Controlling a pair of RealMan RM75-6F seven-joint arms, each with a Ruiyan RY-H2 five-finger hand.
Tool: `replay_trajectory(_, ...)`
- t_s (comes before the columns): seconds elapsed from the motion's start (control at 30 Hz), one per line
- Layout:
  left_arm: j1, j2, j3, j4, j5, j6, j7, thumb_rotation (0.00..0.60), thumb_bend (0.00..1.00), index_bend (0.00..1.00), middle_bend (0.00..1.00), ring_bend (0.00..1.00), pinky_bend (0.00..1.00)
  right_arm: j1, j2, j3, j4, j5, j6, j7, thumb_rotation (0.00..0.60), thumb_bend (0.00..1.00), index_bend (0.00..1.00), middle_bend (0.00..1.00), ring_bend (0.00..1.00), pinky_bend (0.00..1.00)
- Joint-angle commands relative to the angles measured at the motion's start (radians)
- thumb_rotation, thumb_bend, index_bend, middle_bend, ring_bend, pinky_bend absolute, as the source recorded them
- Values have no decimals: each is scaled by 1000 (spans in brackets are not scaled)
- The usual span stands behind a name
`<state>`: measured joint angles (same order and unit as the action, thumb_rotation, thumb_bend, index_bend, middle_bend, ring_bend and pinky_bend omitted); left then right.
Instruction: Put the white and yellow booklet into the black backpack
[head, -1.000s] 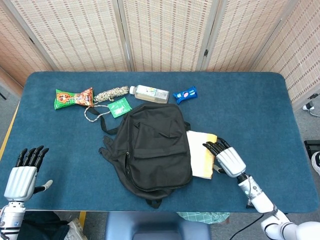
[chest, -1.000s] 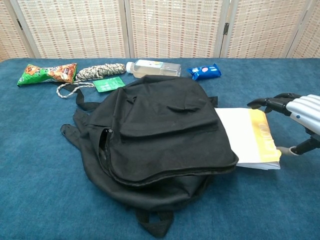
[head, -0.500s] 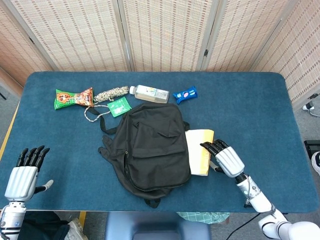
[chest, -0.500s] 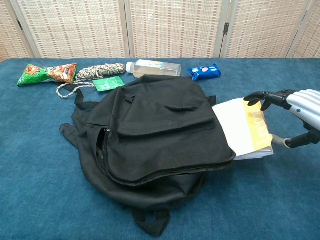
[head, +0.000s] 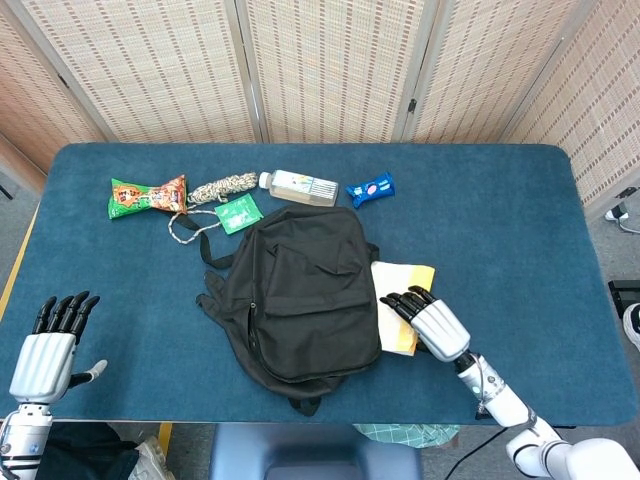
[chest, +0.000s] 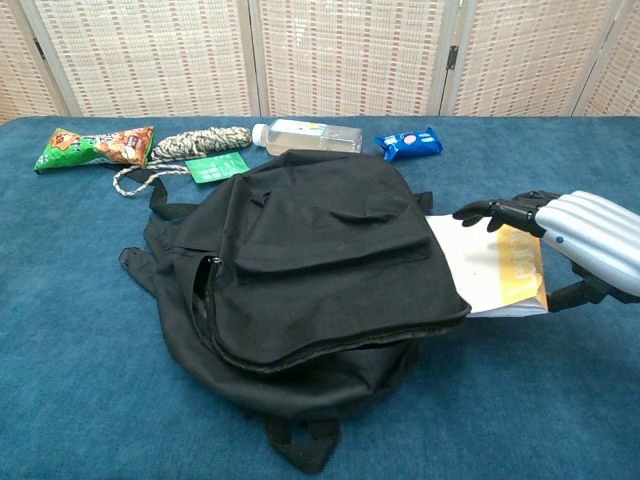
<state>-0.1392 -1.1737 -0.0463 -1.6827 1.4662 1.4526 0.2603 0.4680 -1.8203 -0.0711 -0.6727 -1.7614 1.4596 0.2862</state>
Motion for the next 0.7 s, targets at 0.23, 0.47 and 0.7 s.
replay_trajectory(0.23,3,0,0,0,-1,3,-3,600,187,145,103,114,0,23,9,2,-66,-2,-24,-78,600,384,255,202,218,134)
replay_trajectory(0.47,1,0,-1,0,0,2,-2,600,187,146,103,114,0,22,2,13,-55,7,-6,-65,600,385,492,253,241,147)
replay_trajectory(0.7,-2,-1,-1,-2,1,-2,2,600,187,145,103,114,0,20,-3,19,-39,13,11,-49,600,385,586,309,276,163)
